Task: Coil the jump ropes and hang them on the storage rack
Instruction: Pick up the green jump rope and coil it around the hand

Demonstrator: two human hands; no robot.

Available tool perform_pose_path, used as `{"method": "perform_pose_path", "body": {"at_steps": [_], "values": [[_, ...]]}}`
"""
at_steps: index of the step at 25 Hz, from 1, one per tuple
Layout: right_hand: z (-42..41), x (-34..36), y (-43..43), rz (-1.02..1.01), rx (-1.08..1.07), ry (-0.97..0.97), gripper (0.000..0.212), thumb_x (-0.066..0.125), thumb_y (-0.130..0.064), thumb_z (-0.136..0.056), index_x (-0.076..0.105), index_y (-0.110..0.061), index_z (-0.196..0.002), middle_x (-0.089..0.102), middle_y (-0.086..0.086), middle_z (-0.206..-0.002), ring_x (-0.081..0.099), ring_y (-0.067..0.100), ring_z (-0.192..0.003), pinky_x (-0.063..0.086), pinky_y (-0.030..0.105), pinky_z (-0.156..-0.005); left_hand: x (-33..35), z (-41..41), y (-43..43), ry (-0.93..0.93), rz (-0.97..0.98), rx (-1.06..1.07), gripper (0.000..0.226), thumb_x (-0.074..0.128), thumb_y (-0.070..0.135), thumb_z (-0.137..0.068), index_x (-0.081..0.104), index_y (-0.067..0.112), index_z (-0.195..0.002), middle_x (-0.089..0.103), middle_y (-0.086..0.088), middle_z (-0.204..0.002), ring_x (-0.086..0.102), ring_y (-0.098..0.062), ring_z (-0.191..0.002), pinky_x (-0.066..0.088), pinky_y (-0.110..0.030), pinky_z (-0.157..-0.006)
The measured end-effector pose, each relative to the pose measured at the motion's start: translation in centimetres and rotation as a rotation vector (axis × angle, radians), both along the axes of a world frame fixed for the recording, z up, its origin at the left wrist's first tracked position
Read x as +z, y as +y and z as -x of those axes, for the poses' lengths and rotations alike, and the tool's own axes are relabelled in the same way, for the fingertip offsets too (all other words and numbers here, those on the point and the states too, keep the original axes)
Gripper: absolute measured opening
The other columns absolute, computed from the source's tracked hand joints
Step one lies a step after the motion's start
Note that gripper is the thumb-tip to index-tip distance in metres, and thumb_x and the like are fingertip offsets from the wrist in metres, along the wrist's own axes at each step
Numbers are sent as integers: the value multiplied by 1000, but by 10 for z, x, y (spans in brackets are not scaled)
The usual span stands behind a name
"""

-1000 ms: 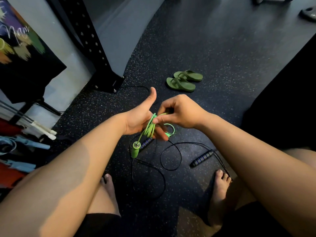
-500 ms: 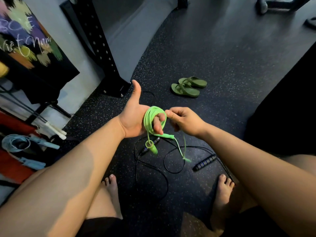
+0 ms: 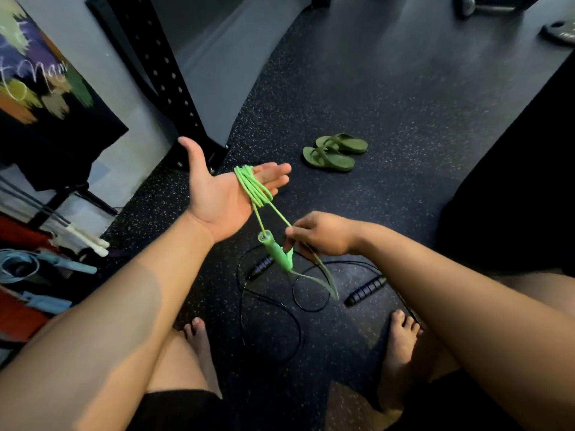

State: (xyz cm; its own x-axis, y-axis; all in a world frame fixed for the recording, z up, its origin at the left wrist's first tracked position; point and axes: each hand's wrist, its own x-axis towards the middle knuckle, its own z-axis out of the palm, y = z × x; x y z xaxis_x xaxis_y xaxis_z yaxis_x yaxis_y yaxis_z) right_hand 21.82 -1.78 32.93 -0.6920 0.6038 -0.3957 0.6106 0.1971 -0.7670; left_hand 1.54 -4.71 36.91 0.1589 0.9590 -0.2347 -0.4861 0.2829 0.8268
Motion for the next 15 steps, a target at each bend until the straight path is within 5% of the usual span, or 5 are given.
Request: {"method": "perform_pose_path", "body": {"at_steps": [4,8,10,12,15], "values": [[4,26,1,-217,140,-97,30,48,-32,-104,67,-10,-99,66,-3,-60,56,9,-53,47,26,-60,-8,6,15,239,46,-46,136,-19,91,-71,45,-6,-141,67,-21,-132,58,-30,-132,23,-48,-124],[12,37,6,-307,174,-66,33,49,-32,-104,62,-11,-81,69,0,-63,57,12,-55,47,31,-65,-23,3,26,398,84,-167,129,-22,88,-73,75,12,-111,68,-14,-133,55,-25,-135,16,-48,-127],[14,44,14,-314,173,-3,31,52,-32,-103,68,-15,-83,63,-5,-55,54,7,-48,46,27,-59,-24,-2,29,404,93,-266,133,-19,92,-69,73,8,-114,72,-15,-126,62,-22,-126,25,-43,-124],[15,48,26,-338,104,56,35,54,-36,-102,73,-13,-85,59,-1,-55,51,7,-45,42,25,-52,-21,-9,29,405,114,-392,136,-22,91,-69,74,3,-109,77,-13,-101,72,-17,-100,47,-31,-102],[8,51,41,-363,-13,146,39,62,-43,-97,71,-14,-72,64,2,-58,48,4,-47,38,20,-49,-15,-14,28,343,143,-518,140,-19,92,-69,72,-2,-119,71,-28,-117,69,-32,-114,48,-38,-100]]}}
